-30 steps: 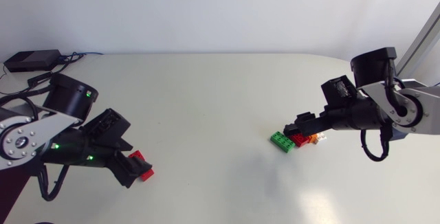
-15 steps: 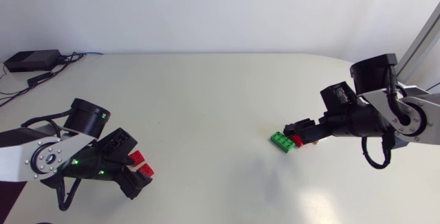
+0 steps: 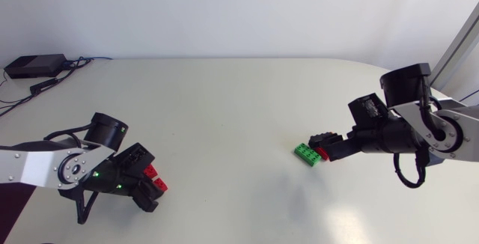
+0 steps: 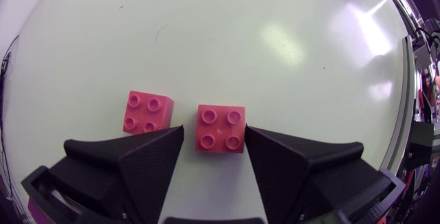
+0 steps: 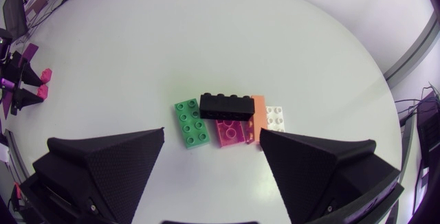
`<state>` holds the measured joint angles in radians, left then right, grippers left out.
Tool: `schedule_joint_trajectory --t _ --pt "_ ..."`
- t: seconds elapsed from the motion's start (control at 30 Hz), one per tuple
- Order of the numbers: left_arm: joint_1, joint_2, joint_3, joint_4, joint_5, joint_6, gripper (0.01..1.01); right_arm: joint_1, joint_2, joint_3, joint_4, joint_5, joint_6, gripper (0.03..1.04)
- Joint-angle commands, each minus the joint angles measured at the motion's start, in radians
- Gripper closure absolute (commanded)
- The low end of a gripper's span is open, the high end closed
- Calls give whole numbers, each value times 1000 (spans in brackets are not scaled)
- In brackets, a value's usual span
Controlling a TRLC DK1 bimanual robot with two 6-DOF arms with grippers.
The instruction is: Sort duplo bricks by size, large to the right and small to the left
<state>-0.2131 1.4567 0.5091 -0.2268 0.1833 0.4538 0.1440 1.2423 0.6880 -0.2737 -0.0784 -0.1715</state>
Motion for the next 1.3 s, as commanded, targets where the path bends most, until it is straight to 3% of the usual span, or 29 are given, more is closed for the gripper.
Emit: schedule_joint_trajectory --t 0.0,0.1,0.47,0.5,0.53,0.63,0.67,1.07,1.27 --pt "29 39 -7 32 -1 33 813 2 -6 -33 -4 2 12 66" --pt "70 83 25 53 -1 62 920 2 -3 -35 -2 2 10 66" --pt "127 240 180 67 -1 118 905 2 -3 -38 1 3 15 66" --pt "127 240 181 67 -1 117 851 2 -6 -39 1 3 15 66" --pt "127 237 180 66 1 117 723 2 -10 -41 1 3 13 66" --pt "142 197 164 64 1 117 115 -4 -21 -50 -1 3 4 66" --pt "152 177 160 64 1 115 48 -6 -24 -51 -2 3 1 66" --pt "210 -234 57 3 44 72 44 2 -66 -51 -19 2 3 66" --pt "348 -48 60 98 42 143 44 3 -87 -58 -36 2 3 66"
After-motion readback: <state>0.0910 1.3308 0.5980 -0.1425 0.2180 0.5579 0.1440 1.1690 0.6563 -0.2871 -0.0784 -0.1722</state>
